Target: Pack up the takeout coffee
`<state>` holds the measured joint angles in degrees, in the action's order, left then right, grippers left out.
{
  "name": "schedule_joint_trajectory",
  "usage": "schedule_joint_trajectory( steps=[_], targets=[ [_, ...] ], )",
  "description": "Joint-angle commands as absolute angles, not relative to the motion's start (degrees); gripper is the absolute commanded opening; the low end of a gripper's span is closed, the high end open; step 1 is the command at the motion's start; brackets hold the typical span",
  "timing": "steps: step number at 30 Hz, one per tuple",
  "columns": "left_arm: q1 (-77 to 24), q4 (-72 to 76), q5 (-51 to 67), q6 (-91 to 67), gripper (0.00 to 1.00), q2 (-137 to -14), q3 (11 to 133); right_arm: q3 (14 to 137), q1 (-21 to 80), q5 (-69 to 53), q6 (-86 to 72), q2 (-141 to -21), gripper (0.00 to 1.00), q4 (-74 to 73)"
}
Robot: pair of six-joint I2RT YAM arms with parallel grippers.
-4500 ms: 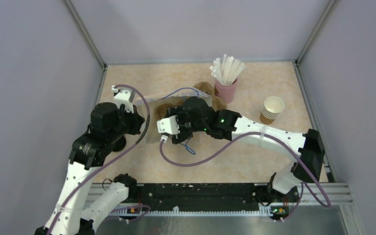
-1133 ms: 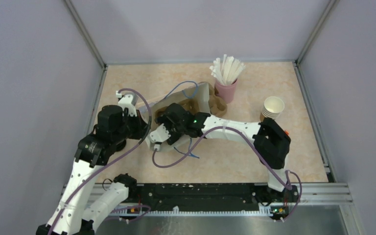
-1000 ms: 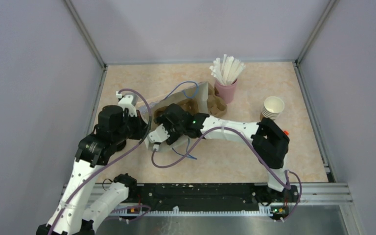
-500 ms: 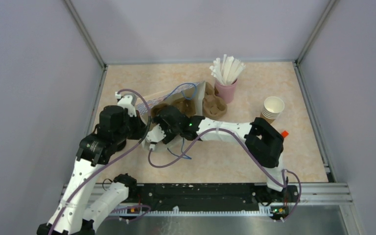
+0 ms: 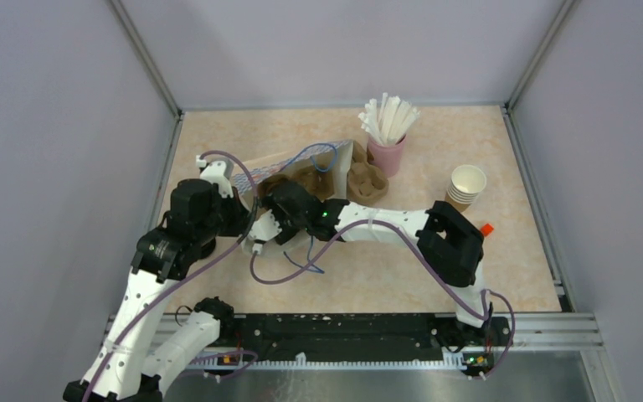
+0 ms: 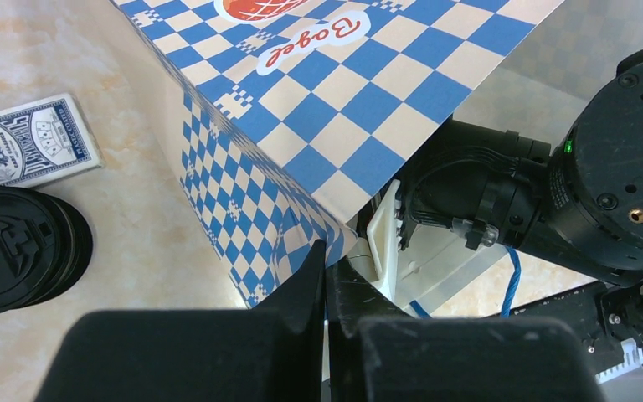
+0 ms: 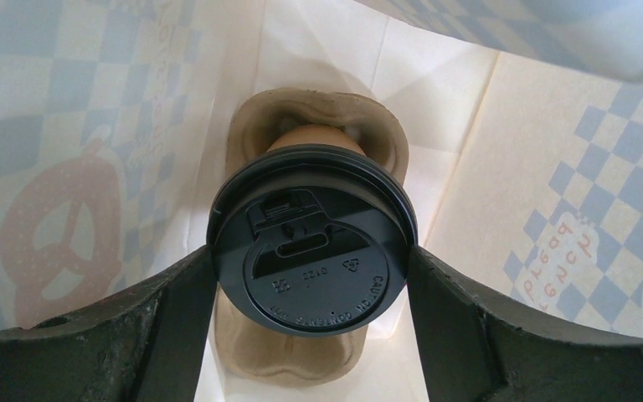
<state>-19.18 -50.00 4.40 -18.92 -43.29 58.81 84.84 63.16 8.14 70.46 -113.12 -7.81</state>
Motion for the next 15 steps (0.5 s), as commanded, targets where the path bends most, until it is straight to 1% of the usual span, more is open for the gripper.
schedule_joint_trajectory(
  steps=[1, 15],
  targets=[
    [-19.65, -48.45, 8.39, -20.16, 0.0, -42.68, 60.32, 84.41, 63.12, 9.81, 65.33, -110.6, 0.77, -3.97],
    [-19.66, -48.7, 8.2, -21.17, 0.0, -42.06, 60.68, 78.56, 63.11, 6.66, 62.93, -104.42, 0.82, -1.57]
  ],
)
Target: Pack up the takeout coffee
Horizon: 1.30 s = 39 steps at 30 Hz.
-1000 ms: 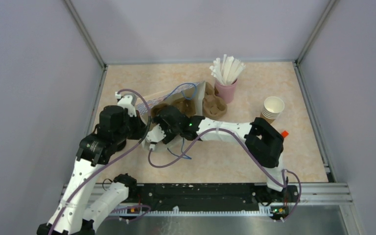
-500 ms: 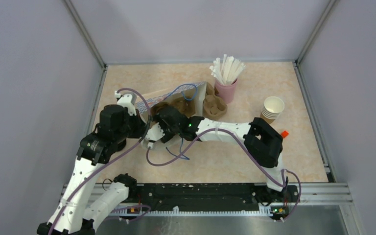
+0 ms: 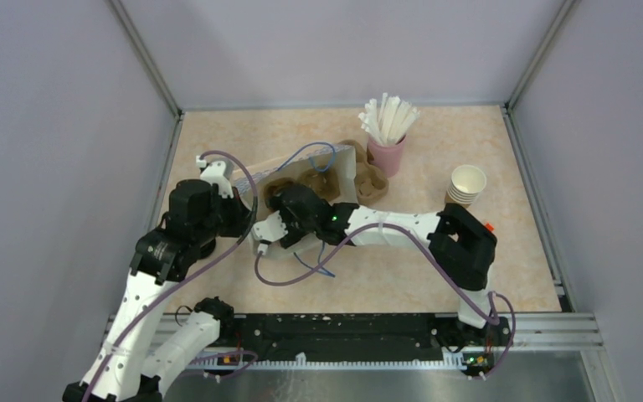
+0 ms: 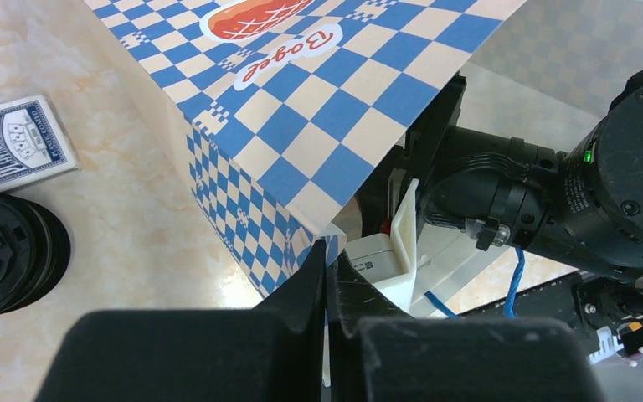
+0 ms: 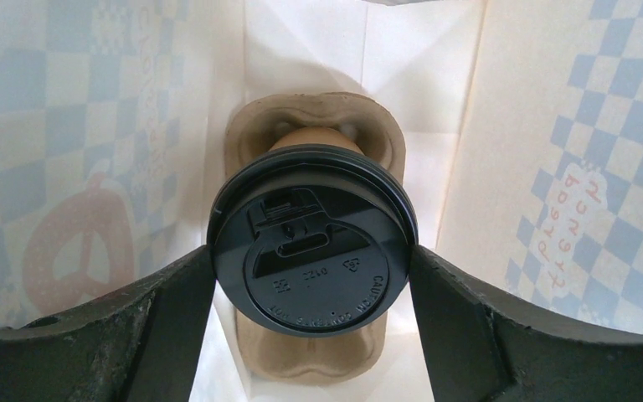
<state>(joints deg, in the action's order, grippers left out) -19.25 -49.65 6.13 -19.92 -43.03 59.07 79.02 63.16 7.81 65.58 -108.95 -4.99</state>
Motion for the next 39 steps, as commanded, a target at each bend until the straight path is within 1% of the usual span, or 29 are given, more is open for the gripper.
schedule_joint_trajectory(
  steps=[1, 9, 14, 20, 24, 28, 30, 37, 39],
  targets=[
    [-19.68, -48.81, 8.22, -21.18, 0.0, -41.9, 60.58, 78.36, 63.03, 6.38, 62.93, -104.09, 0.83, -1.58],
    [-19.68, -49.32, 7.22, -20.8, 0.0, -41.45, 60.06, 75.95, 62.35, 3.89, 61.61, -101.39, 0.87, -0.54],
    [-19.67, -49.52, 6.96, -20.57, 0.0, -41.24, 59.7, 74.07, 62.06, 2.48, 59.76, -99.32, 0.93, -0.47],
    [-19.64, -49.4, 6.86, -20.57, 0.0, -41.71, 60.15, 71.74, 61.85, 1.56, 58.46, -96.02, 0.94, 1.75],
    [-19.67, -49.06, 7.18, -20.8, 0.0, -41.95, 60.16, 71.4, 61.28, 1.52, 58.11, -95.93, 0.94, 0.92],
    [-19.68, -48.91, 7.47, -21.01, 0.0, -42.22, 60.49, 72.23, 60.87, 0.33, 56.34, -95.3, 0.9, 1.18],
    [-19.69, -48.98, 7.49, -21.01, 0.0, -42.4, 60.91, 73.31, 60.67, 0.26, 54.93, -94.55, 0.87, 0.18],
    [-19.64, -50.21, 7.69, -22.6, 0.0, -44.99, 63.67, 80.81, 60.57, -4.84, 45.88, -89.77, 0.79, -11.42],
    [-19.68, -51.2, 7.85, -23.38, 0.0, -46.47, 65.28, 82.19, 60.68, -5.29, 42.63, -87.25, 0.77, -12.73]
  ],
)
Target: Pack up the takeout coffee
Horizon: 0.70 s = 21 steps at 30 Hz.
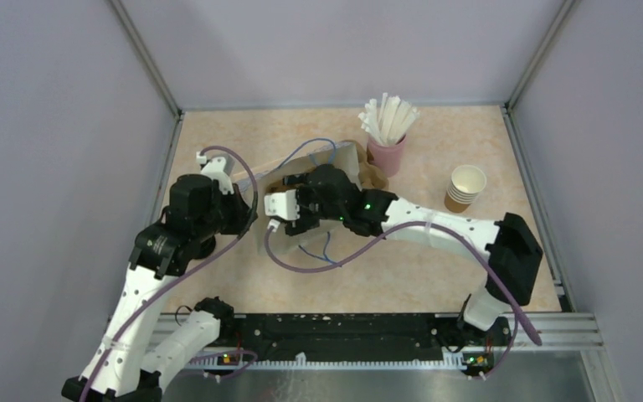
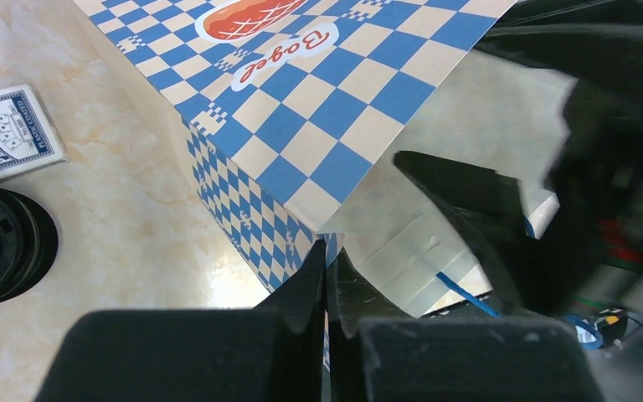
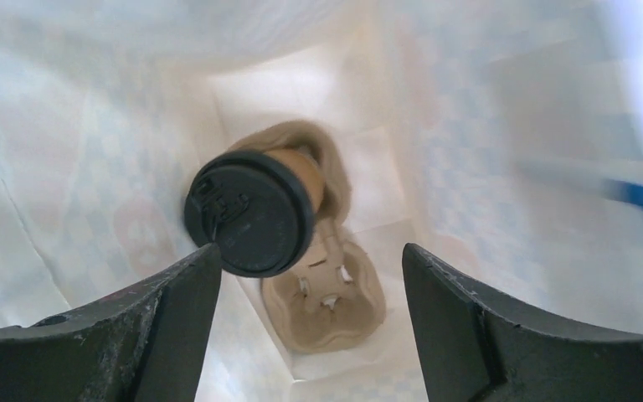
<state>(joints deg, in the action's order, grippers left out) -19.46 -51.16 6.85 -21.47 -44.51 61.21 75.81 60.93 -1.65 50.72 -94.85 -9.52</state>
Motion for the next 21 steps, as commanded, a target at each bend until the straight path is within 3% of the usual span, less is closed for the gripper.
schedule_joint_trajectory(
  steps=[1, 15, 21],
  targets=[
    [-19.69, -51.58, 8.2, -23.68, 0.0, -47.08, 66.1, 83.08, 60.89, -5.01, 40.69, -86.21, 0.76, -13.19],
    [-19.15, -56.12, 9.73, -27.85, 0.0, -54.63, 73.01, 90.18, 60.64, 15.11, 6.41, -78.2, 0.77, -18.87],
    [-17.12, -55.57, 11.45, -29.25, 0.0, -56.07, 72.75, 91.99, 55.6, 15.78, -6.29, -80.43, 0.75, -24.56]
  ],
)
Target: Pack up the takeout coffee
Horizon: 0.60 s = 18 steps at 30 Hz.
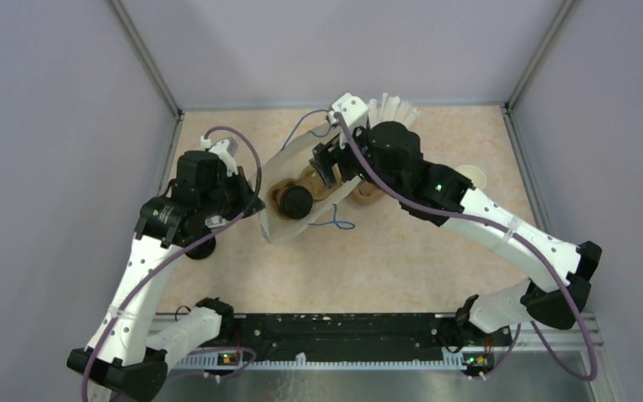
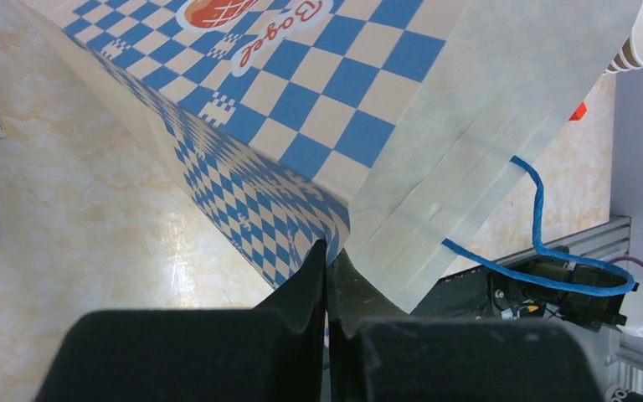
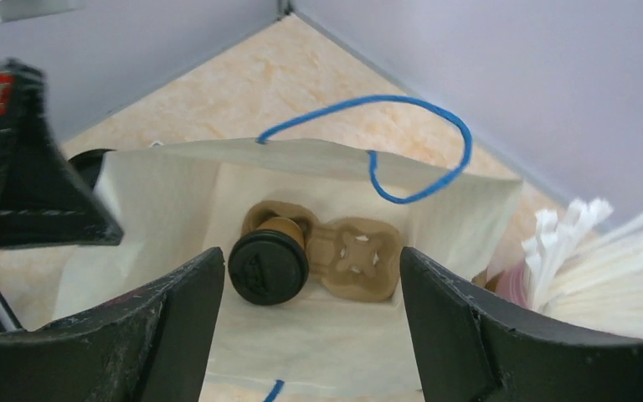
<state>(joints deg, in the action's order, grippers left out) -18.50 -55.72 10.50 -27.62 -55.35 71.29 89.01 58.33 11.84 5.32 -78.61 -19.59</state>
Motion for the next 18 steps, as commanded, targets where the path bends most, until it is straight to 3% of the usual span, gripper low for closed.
schedule_joint_trajectory(
  steps=[1, 11, 18],
  targets=[
    [-16.53, -55.58, 11.84, -29.42, 0.0, -56.34, 72.76, 92.4, 55.25, 16.47, -7.19, -81.15, 0.75, -25.62],
    [-8.4, -55.12, 16.07, -28.81, 0.0, -59.5, 74.57, 99.66, 50.27, 21.55, -15.61, -88.45, 0.69, -35.45],
    [-7.18, -54.73, 16.16, -28.73, 0.0, -61.55, 75.71, 102.92, 49.31, 17.91, -17.81, -93.44, 0.6, -40.02]
  ],
)
